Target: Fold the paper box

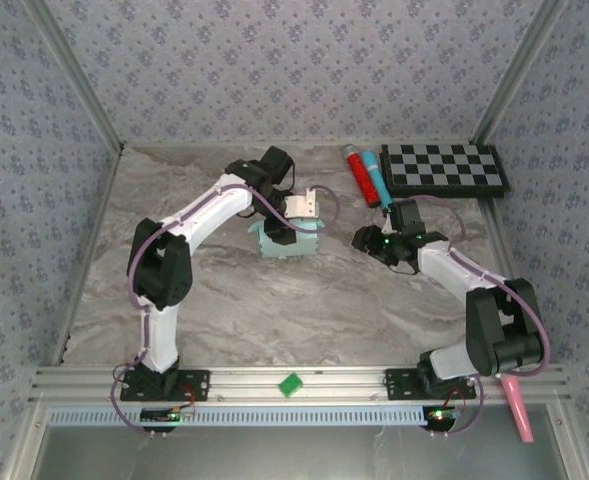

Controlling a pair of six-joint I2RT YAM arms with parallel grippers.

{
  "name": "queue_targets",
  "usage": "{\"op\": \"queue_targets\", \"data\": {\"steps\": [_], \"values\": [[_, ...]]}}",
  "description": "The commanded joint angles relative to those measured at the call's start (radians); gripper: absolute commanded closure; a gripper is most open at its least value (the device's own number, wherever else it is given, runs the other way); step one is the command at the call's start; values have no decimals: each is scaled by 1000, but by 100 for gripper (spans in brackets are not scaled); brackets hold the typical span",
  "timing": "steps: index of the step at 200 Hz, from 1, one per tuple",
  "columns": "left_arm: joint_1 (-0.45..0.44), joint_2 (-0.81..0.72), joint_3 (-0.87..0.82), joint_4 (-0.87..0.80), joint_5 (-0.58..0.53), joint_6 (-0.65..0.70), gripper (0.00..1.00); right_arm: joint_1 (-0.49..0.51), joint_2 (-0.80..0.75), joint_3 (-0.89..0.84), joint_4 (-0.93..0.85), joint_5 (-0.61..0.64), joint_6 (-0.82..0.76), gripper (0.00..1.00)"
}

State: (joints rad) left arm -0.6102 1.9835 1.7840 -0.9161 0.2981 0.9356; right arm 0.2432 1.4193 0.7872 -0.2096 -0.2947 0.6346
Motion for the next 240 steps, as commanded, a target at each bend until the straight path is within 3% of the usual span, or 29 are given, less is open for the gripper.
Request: {"op": "queue_targets", "data": {"steps": [1, 46, 74, 96, 151, 193, 240], "values": [[-4, -105, -5, 26, -25, -50, 34, -6, 23, 51, -41, 1, -59, 46], [8, -212, -72, 142, -110, -217, 29, -2, 68, 150, -92, -11, -134, 46], [33, -284, -138, 258, -240, -390, 30, 5, 91, 223, -142, -5, -195, 46], [77, -323, -164, 272, -281, -541, 30, 13, 110, 281, -184, -1, -252, 46], [181, -525, -377, 406, -239, -849, 32, 48, 142, 396, -229, -66, -370, 45], [214, -594, -445, 317, -274, -1094, 27, 108, 195, 510, -287, -79, -423, 45], [219, -603, -588, 394, -104, -1253, 27, 152, 229, 534, -289, -87, -421, 47]]}}
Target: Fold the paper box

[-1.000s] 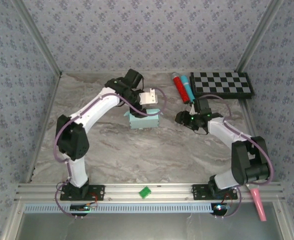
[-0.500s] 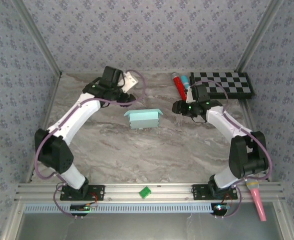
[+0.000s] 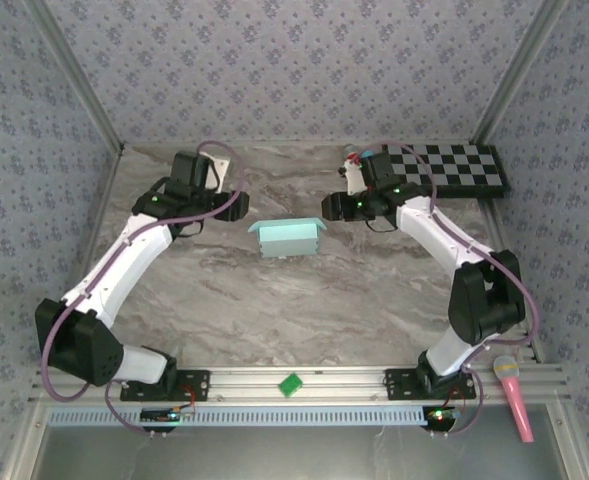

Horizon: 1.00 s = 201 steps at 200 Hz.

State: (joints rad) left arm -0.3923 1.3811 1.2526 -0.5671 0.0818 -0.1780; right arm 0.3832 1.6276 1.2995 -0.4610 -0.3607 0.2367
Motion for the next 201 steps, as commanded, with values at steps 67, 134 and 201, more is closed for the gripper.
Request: {"op": "queue_targets", "data": {"steps": [67, 134, 201], "values": [[1, 72, -125, 138, 242, -183, 32, 52, 56, 9, -3, -37, 10, 50], [1, 114, -116, 152, 272, -171, 39, 55, 58, -6, -13, -17, 21, 52], [0, 148, -105, 141, 300, -168, 46, 57, 56, -24, -17, -11, 24, 54]]}}
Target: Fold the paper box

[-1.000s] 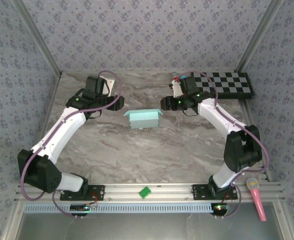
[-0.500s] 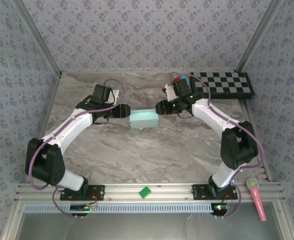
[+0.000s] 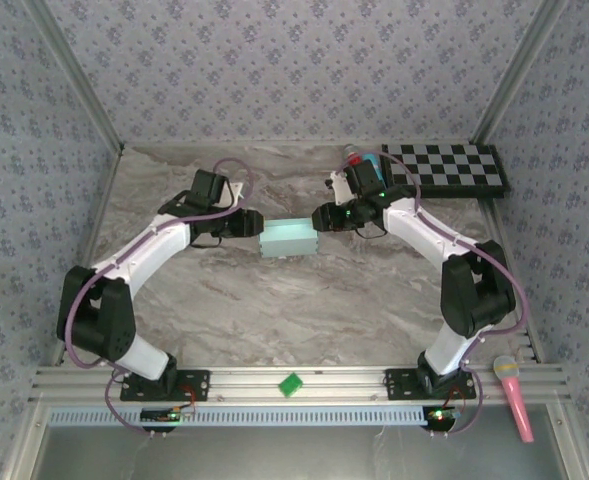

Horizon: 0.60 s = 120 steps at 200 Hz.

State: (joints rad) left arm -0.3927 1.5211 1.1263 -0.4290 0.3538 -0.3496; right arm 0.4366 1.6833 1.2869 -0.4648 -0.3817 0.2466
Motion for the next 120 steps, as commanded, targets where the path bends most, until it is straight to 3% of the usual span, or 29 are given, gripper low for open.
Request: {"op": "queue_targets", "data": {"steps": [1, 120], "values": [[0, 7, 22, 3, 28, 4, 46, 5, 1, -11, -13, 9, 14, 54], [0, 23, 20, 12, 46, 0, 59, 13, 0, -21, 6, -6, 26, 65]]}}
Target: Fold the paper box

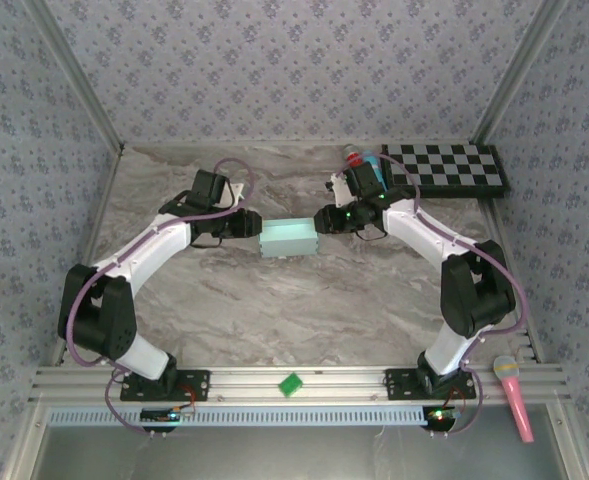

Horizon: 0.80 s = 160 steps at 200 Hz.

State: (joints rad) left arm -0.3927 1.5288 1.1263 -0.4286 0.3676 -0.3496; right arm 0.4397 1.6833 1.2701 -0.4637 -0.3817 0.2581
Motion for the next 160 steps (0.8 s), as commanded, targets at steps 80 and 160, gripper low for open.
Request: {"op": "queue_targets", "data": {"steps": [80, 160], "values": [[-3, 14, 6, 35, 50, -28, 67, 21, -1, 0, 11, -13, 29, 73], [-17, 23, 1, 40, 54, -32, 74, 26, 5, 4, 13, -19, 39, 73]]}}
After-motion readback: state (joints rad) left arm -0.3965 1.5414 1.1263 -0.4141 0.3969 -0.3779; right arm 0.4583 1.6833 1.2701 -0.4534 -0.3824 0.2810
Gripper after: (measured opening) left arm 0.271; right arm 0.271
